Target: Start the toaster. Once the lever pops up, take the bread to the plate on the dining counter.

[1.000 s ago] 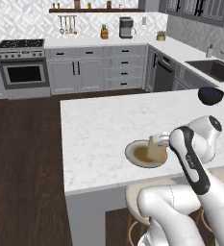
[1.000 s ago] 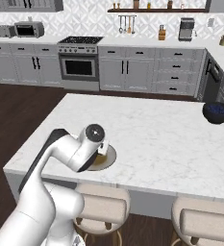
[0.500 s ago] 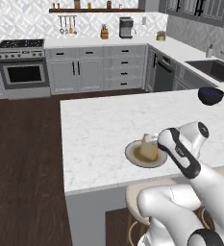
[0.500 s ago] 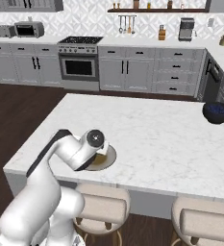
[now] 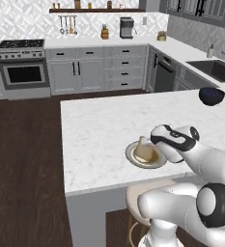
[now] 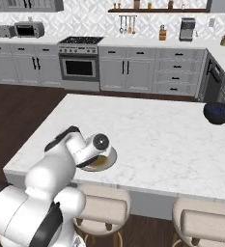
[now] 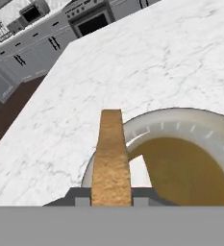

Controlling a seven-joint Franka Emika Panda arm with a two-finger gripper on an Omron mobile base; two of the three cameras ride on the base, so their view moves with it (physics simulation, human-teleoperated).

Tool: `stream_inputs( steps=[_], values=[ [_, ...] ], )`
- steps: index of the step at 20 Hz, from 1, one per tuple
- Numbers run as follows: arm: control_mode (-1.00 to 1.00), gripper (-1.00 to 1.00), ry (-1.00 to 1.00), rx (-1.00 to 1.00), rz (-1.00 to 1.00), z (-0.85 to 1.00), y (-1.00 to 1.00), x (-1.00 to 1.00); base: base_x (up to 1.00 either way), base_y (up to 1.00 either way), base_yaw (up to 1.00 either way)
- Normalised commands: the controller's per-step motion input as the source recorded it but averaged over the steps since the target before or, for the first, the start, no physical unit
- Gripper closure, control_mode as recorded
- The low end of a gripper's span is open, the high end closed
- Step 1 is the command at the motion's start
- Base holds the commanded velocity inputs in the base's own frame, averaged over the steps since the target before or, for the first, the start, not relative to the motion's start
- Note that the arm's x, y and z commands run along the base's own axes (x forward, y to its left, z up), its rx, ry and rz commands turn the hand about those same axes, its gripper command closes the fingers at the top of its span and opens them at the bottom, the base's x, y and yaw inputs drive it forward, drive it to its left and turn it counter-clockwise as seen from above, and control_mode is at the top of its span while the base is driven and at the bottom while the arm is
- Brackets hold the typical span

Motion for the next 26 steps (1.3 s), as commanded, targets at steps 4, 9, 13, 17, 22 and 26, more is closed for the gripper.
stream_inputs(
  steps=[4, 9, 13, 17, 22, 26],
  values=[
    [-1.0, 1.0, 0.06, 0.04, 0.03, -0.44, 0.0, 0.22, 0.0, 0.0, 0.0],
    [-1.0, -1.0, 0.0, 0.02, 0.0, -0.19, -0.01, 0.38, 0.0, 0.0, 0.0],
    [-1.0, -1.0, -0.01, 0.0, 0.0, -0.13, 0.0, -0.24, 0.0, 0.0, 0.0],
    [-1.0, -1.0, -0.03, 0.0, -0.01, 0.0, -0.18, -0.32, 0.0, 0.0, 0.0],
    [-1.0, -1.0, 0.05, 0.0, -0.07, 0.14, -0.57, -0.03, 0.0, 0.0, 0.0],
    [-1.0, -1.0, 0.37, 0.0, -0.09, 0.17, -0.62, 0.0, 0.0, 0.0, 0.0]
  ],
)
